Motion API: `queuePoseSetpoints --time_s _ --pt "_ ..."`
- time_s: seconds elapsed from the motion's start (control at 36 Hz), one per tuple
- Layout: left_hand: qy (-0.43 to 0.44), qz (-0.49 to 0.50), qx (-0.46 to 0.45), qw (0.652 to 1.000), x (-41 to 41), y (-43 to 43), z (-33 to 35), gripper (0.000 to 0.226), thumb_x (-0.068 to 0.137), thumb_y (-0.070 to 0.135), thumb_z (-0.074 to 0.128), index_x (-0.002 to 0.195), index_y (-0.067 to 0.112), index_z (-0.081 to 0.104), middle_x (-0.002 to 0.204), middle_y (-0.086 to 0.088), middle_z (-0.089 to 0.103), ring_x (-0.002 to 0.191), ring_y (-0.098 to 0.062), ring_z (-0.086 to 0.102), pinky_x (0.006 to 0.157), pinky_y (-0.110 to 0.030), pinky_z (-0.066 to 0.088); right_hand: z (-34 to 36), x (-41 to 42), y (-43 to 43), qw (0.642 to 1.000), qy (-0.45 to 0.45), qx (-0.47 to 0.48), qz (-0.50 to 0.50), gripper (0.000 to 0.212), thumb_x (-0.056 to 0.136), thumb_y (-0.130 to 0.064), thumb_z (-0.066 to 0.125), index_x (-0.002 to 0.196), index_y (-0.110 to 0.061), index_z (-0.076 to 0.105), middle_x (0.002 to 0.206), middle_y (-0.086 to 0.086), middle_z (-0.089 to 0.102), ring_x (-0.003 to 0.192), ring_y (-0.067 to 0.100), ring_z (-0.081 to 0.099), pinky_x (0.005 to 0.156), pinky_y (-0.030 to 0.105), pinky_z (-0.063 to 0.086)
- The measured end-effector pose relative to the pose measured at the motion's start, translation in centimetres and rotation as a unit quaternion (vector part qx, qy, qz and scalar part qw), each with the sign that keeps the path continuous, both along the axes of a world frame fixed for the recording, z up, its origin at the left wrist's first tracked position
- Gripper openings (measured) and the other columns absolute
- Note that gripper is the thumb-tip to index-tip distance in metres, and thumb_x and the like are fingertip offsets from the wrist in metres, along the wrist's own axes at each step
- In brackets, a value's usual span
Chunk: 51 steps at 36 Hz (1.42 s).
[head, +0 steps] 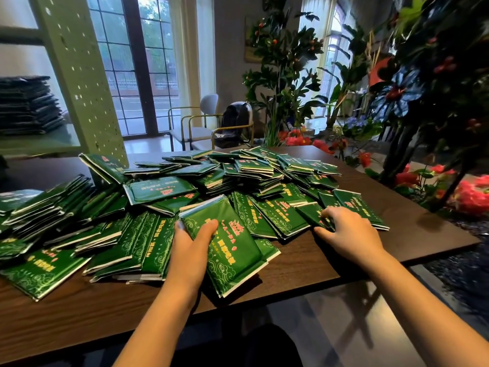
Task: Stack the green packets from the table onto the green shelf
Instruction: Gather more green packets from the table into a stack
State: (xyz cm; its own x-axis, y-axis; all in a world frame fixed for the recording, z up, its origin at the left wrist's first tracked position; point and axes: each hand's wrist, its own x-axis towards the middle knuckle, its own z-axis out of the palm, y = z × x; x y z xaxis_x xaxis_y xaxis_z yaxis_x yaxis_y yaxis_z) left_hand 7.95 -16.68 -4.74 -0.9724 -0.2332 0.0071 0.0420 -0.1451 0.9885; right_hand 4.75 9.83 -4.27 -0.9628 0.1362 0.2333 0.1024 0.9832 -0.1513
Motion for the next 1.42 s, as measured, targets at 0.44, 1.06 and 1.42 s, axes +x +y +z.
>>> queuePoseSetpoints --time_s 0.44,1.06,1.42 --pt "-0.01 -0.022 -0.035 0.999 -0.2 -0.3 -0.3 0.132 0.048 0.066 0.064 0.155 0.018 0.004 0.143 -0.012 0.049 0.133 -0.028 0.045 0.111 -0.053 0.034 2.1 1.3 -2.0 0.96 0.196 -0.182 0.085 0.014 0.092 -0.021 0.058 0.091 -0.012 0.068 0.084 -0.003 0.062 0.083 0.018 0.057 0.065 0.029 0.037" --pt "-0.021 0.024 0.032 0.999 -2.6 -0.9 -3.3 0.122 0.049 0.102 0.04 0.148 0.032 0.037 0.153 0.004 0.04 0.14 -0.02 0.038 0.116 -0.051 0.028 0.0 3.1 -13.0 0.788 0.159 -0.531 0.267 0.026 0.091 -0.006 0.059 0.098 -0.031 0.06 0.07 0.001 0.054 0.062 0.005 0.049 0.06 0.018 0.039" --pt "0.019 0.005 0.015 1.0 0.0 0.0 0.2 0.046 0.084 0.025 0.072 0.121 0.014 0.047 0.112 -0.012 0.067 0.103 -0.031 0.066 0.096 -0.054 0.049 -2.3 3.3 -14.5 0.832 0.193 -0.466 0.229 0.018 0.089 -0.023 0.057 0.102 -0.036 0.056 0.092 -0.003 0.054 0.083 0.005 0.05 0.076 0.015 0.04"
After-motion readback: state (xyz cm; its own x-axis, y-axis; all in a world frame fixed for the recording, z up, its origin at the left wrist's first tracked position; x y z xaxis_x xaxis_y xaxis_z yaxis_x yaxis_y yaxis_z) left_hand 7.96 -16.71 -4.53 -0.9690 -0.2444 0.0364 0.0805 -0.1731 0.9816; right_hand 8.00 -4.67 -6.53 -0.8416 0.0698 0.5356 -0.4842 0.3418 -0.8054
